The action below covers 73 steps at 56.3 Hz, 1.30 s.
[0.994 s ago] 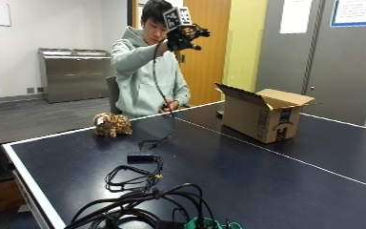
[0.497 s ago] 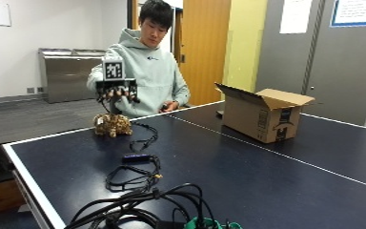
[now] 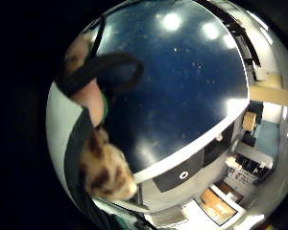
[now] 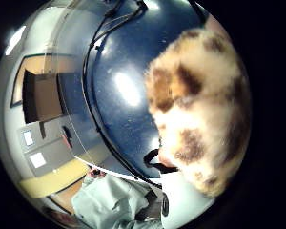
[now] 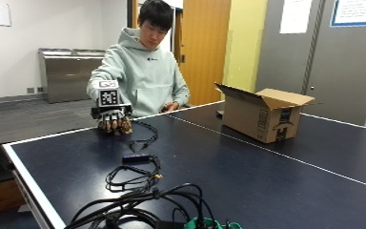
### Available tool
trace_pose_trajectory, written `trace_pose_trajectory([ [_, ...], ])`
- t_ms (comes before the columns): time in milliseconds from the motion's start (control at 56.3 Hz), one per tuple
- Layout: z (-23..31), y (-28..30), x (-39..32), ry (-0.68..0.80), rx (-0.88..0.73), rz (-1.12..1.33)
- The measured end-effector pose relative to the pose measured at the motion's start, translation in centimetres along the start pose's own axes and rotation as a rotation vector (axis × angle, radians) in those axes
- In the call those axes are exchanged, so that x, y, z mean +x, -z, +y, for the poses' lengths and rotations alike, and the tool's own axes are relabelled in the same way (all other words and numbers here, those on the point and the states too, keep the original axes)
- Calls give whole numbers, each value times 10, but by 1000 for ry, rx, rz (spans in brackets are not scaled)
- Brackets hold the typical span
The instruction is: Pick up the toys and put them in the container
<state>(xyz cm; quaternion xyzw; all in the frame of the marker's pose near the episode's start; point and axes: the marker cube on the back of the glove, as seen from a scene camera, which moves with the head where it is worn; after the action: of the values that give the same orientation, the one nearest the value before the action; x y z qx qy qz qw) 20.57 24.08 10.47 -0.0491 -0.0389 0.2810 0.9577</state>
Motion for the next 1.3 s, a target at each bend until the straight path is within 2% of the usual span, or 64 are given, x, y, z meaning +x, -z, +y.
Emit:
trace_pose_trajectory([
  [160,8,19,-30,116,-228,125],
  [231,23,31,-49,178,-272,140],
  [284,11,59,-65,233,-287,153],
  [408,-16,135,-116,314,-246,139],
  [568,58,188,-199,487,-180,195],
  [763,90,261,-312,655,-32,187],
  [888,101,289,-380,737,82,146],
  [923,105,294,-399,827,111,129],
  [977,114,301,-424,1117,136,86],
  [994,114,302,-433,1168,150,74],
  [1012,112,302,-442,1162,170,63],
  [1083,100,301,-483,946,239,-1],
  [1172,80,290,-510,1007,329,-63],
  [1261,18,278,-523,744,458,-83],
  [1296,-5,274,-522,704,466,-105],
])
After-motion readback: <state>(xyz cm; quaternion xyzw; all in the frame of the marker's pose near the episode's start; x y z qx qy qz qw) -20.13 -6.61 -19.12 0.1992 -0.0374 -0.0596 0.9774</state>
